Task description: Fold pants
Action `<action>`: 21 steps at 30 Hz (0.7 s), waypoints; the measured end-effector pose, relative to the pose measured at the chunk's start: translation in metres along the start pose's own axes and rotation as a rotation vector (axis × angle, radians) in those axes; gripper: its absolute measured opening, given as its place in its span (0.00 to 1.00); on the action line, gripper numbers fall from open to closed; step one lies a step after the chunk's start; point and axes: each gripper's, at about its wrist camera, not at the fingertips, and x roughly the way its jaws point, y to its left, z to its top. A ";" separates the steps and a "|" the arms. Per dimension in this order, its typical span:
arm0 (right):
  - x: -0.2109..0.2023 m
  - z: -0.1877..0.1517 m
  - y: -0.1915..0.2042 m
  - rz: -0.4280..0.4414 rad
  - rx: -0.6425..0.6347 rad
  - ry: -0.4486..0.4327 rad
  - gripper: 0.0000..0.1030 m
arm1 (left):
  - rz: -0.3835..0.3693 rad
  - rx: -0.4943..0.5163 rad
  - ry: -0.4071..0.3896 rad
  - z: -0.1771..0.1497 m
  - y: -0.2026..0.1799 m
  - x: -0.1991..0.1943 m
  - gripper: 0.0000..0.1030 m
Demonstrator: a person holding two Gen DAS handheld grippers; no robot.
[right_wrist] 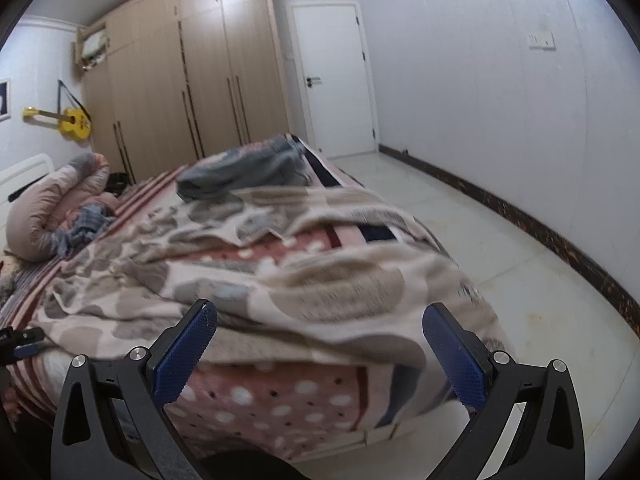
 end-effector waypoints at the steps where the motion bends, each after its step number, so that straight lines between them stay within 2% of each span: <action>1: 0.002 -0.002 -0.002 -0.003 0.003 0.009 0.99 | -0.016 -0.024 -0.001 0.000 0.005 0.001 0.88; 5: 0.009 -0.007 -0.004 -0.006 0.000 0.020 0.99 | -0.064 -0.093 -0.033 0.007 0.015 0.003 0.87; 7: 0.012 -0.007 -0.003 -0.005 0.000 0.025 0.99 | -0.067 -0.120 -0.042 0.013 0.017 0.004 0.84; 8: 0.015 -0.007 -0.004 -0.003 0.001 0.029 0.99 | -0.065 -0.129 -0.051 0.015 0.018 0.004 0.79; 9: 0.018 -0.007 -0.003 0.002 0.006 0.035 0.99 | -0.057 -0.134 -0.063 0.019 0.018 0.005 0.70; 10: 0.022 -0.008 -0.004 0.008 0.014 0.042 0.99 | -0.053 -0.134 -0.075 0.021 0.019 0.005 0.65; 12: 0.028 -0.009 -0.006 0.018 0.035 0.061 0.96 | -0.064 -0.141 -0.093 0.028 0.023 0.006 0.36; 13: 0.031 -0.009 -0.007 0.023 0.046 0.070 0.95 | -0.082 -0.152 -0.095 0.031 0.025 0.007 0.32; 15: 0.035 -0.010 -0.009 0.031 0.068 0.082 0.93 | -0.105 -0.167 -0.094 0.034 0.030 0.008 0.31; 18: 0.037 -0.014 -0.013 0.051 0.095 0.105 0.87 | -0.098 -0.148 -0.097 0.036 0.031 0.006 0.27; 21: 0.044 -0.022 -0.015 0.125 0.144 0.155 0.77 | -0.106 -0.135 -0.103 0.036 0.028 0.004 0.23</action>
